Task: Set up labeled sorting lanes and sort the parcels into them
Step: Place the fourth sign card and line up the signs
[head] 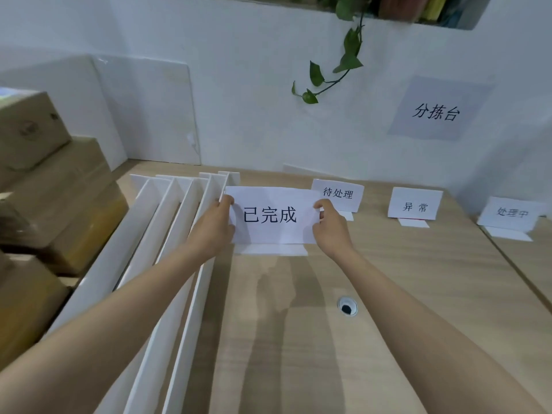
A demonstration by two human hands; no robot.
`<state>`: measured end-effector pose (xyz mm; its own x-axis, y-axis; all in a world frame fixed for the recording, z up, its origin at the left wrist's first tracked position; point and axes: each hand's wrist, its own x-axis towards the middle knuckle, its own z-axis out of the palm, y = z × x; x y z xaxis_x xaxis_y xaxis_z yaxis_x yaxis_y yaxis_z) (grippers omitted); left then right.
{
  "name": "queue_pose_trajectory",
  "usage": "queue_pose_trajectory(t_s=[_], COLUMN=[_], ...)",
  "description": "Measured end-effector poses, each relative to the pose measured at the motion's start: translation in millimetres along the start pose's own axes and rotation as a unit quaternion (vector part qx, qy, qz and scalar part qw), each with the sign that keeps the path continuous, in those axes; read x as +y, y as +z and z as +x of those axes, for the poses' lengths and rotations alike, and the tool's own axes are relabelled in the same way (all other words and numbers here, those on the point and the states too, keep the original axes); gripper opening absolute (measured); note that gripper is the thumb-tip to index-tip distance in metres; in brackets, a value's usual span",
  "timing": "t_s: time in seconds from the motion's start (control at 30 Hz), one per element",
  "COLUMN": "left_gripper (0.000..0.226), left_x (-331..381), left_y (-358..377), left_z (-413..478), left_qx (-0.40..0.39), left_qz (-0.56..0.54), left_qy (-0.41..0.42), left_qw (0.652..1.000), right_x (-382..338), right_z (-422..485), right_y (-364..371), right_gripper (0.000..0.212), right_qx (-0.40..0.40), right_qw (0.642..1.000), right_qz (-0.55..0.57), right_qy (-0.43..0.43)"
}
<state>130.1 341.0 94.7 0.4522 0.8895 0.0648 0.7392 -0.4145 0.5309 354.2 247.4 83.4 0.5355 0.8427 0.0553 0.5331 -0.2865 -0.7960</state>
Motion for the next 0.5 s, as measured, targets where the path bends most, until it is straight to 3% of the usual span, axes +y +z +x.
queue_pose_trajectory(t_s=[0.23,0.5], left_gripper=[0.055,0.052], left_x=[-10,-43], left_y=[26,72], left_z=[85,169], left_qx=[-0.029,-0.005], left_qz=[-0.042,-0.118], left_qy=[-0.033,-0.071], left_qw=[0.998,0.99], right_x=[14,52], right_z=[79,160], right_y=[39,87], right_gripper=[0.051,0.05], right_qx=[-0.018,-0.019], right_qw=[0.994,0.987], right_qz=[0.071,0.112], right_qy=[0.086,0.115])
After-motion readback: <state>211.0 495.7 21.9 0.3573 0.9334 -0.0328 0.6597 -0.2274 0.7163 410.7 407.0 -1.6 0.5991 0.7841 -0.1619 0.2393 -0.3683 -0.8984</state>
